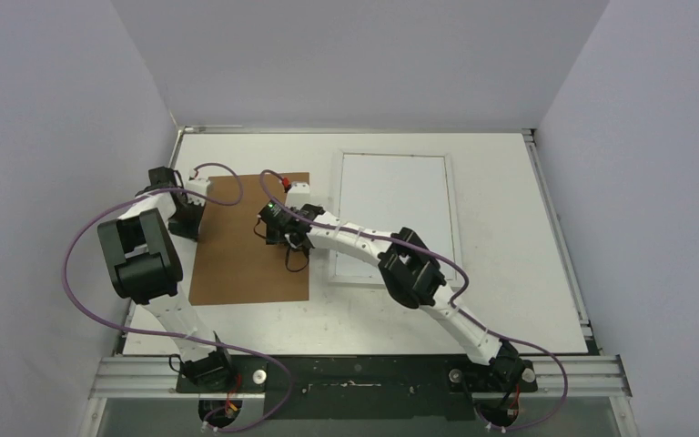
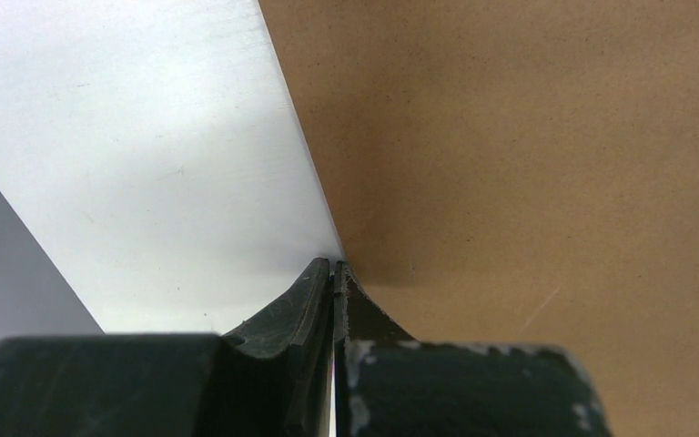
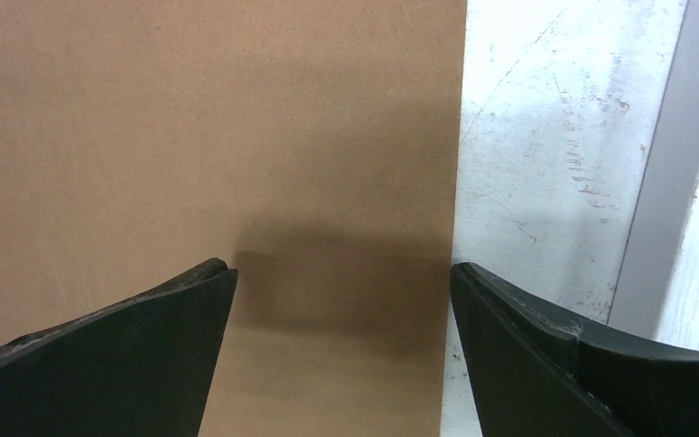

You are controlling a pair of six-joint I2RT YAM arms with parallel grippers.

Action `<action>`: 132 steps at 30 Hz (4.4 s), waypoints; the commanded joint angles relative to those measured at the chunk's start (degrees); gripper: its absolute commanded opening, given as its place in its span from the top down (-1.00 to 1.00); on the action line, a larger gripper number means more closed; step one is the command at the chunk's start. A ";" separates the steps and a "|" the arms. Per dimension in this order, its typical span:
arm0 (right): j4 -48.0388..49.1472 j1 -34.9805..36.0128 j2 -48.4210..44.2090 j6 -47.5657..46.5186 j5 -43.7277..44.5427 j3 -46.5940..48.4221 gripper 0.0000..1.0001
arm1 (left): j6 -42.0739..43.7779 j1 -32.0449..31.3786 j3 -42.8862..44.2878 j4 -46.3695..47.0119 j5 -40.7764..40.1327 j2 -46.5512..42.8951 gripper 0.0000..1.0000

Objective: Put the photo into the frame

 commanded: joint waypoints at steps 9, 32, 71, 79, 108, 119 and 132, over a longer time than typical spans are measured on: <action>17.51 -1.38 -13.63 7.78 -20.68 -6.87 -0.80 | -0.07 -1.71 -1.43 -1.92 5.70 1.35 1.00; 21.70 -1.51 -24.74 11.69 -17.56 -22.43 -0.80 | -0.81 -8.75 -1.93 -2.51 8.45 -0.08 1.00; 22.73 -7.47 -41.57 12.08 -14.47 -47.18 -0.80 | -5.12 -21.75 -1.90 -3.49 6.50 -2.08 1.00; 21.70 -8.69 -42.19 10.08 -14.95 -49.93 -0.80 | -5.02 -21.75 -2.08 -3.26 6.17 -1.65 1.00; 27.74 -15.64 -49.30 6.39 -18.10 -63.92 -0.94 | -4.91 -21.75 -1.25 -3.85 5.11 -0.67 1.00; 30.66 -15.73 -47.46 7.59 -20.57 -65.77 -0.68 | -4.77 -21.75 -1.11 -3.94 4.87 -0.58 1.00; 38.90 -16.02 -45.83 9.13 -27.32 -68.98 -0.19 | -4.65 -21.75 -0.96 -4.12 4.60 -0.54 1.00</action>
